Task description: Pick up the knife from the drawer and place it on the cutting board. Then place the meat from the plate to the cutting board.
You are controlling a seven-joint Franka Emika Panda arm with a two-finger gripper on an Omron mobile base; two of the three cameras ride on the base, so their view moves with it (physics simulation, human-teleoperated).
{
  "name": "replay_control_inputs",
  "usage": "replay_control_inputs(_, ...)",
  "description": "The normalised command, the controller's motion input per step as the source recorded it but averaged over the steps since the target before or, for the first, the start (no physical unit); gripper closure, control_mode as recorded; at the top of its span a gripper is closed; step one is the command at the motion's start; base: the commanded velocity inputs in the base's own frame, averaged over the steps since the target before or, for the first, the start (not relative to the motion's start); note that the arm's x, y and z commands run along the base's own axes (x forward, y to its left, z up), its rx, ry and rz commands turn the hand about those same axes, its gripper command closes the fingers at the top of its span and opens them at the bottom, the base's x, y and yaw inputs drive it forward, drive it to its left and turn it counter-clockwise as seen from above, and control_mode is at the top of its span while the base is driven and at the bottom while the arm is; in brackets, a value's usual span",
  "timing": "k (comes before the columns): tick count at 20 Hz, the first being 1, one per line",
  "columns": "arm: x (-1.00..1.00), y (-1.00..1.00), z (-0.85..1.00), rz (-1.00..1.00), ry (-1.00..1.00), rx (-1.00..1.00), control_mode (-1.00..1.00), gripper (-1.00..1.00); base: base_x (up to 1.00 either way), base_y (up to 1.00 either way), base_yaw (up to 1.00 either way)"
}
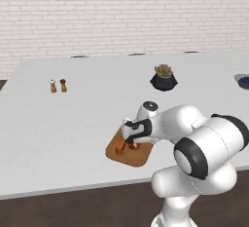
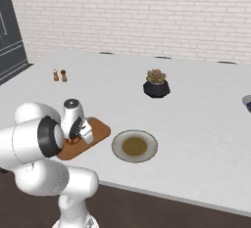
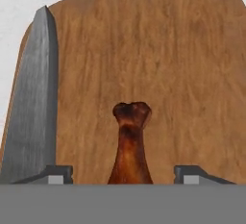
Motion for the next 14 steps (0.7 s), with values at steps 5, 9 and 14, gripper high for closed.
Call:
replay_control_inputs(5,-0.09,0.00,0.35,0.00,-0.05,0.00,-1.00,-1.00,0.00,0.00,0.00)
replay_control_inputs(9,-0.32,0.00,0.67,0.00,-0.12,0.00,-1.00,-1.00,0.00,0.00,0.00)
replay_control_inputs(14,-0.49,0.00,0.70,0.00,-0.10,0.00,-1.00,-1.00,0.00,0.00,0.00)
